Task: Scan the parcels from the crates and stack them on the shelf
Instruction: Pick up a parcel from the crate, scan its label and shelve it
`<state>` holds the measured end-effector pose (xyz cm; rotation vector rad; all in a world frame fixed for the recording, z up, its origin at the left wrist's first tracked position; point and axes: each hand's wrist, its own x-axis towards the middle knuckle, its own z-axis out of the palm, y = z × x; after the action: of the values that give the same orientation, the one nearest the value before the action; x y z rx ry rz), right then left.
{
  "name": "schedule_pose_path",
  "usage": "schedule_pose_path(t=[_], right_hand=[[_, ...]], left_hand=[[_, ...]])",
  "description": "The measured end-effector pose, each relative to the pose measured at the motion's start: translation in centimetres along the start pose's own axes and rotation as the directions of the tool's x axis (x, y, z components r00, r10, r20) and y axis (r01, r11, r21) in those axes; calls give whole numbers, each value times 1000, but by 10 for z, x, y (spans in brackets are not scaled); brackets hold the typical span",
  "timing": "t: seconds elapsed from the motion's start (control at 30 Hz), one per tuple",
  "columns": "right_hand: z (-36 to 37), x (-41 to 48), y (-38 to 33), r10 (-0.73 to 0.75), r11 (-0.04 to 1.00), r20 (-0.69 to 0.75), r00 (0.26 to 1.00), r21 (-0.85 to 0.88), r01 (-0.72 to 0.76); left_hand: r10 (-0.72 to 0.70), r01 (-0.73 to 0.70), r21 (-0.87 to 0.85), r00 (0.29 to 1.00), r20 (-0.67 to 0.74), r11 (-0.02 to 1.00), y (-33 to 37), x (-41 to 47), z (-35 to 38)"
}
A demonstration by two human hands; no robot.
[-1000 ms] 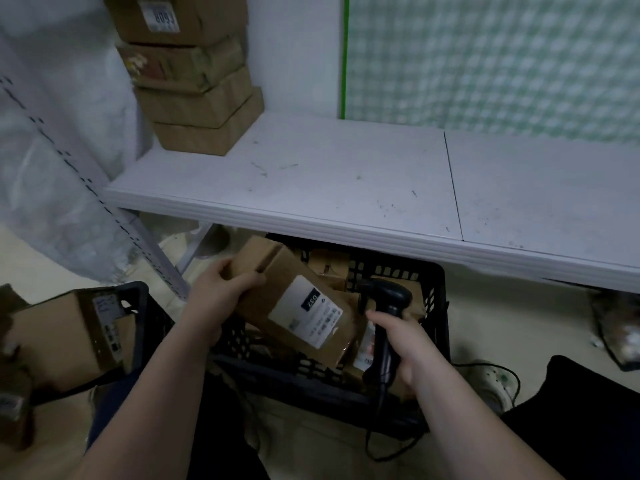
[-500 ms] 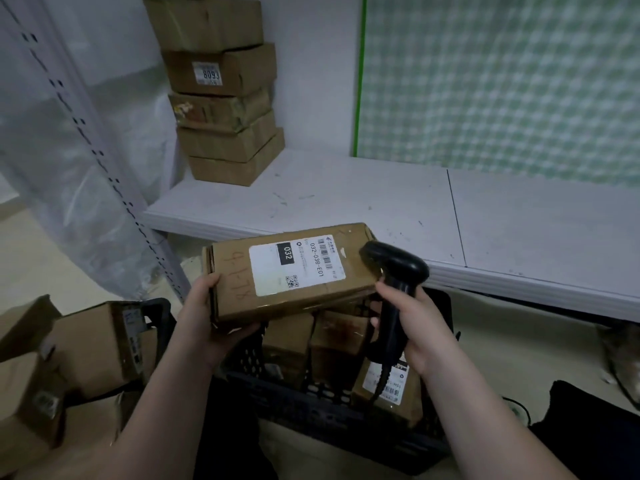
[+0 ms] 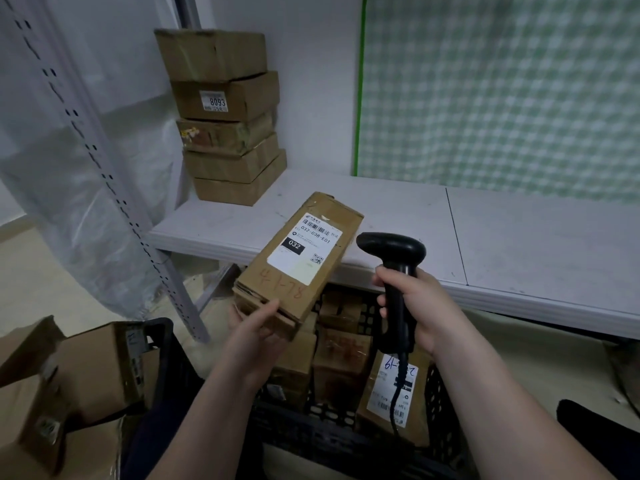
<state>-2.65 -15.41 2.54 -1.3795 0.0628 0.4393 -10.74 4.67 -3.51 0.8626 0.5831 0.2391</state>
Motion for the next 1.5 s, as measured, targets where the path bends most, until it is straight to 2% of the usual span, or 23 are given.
schedule_pose_path(t=[0.13, 0.33, 0.57, 0.87, 1.1, 1.37, 1.5], right_hand=[[-1, 0, -10, 2, 1000, 30, 1000, 19, -2], [2, 3, -21, 32, 997, 60, 998, 70, -37], [6, 4, -26, 56, 990, 69, 996, 123, -64], [6, 4, -31, 93, 976, 82, 992, 188, -107], [5, 9, -32, 50, 976, 66, 997, 207, -62], [6, 16, -34, 23, 986, 80, 997, 162, -35], [10, 26, -42, 16, 991, 84, 996, 134, -27]], left_hand=[[14, -17, 119, 1000, 28, 993, -9, 1, 1], [62, -58, 200, 998, -14, 978, -16, -2, 9], [74, -72, 252, 997, 2, 965, -19, -1, 13], [83, -88, 254, 996, 30, 963, -21, 4, 15], [73, -76, 247, 997, 21, 966, -23, 10, 15], [59, -61, 204, 998, 16, 977, -19, 17, 21], [-9, 10, 133, 1000, -9, 991, -1, 41, 29]])
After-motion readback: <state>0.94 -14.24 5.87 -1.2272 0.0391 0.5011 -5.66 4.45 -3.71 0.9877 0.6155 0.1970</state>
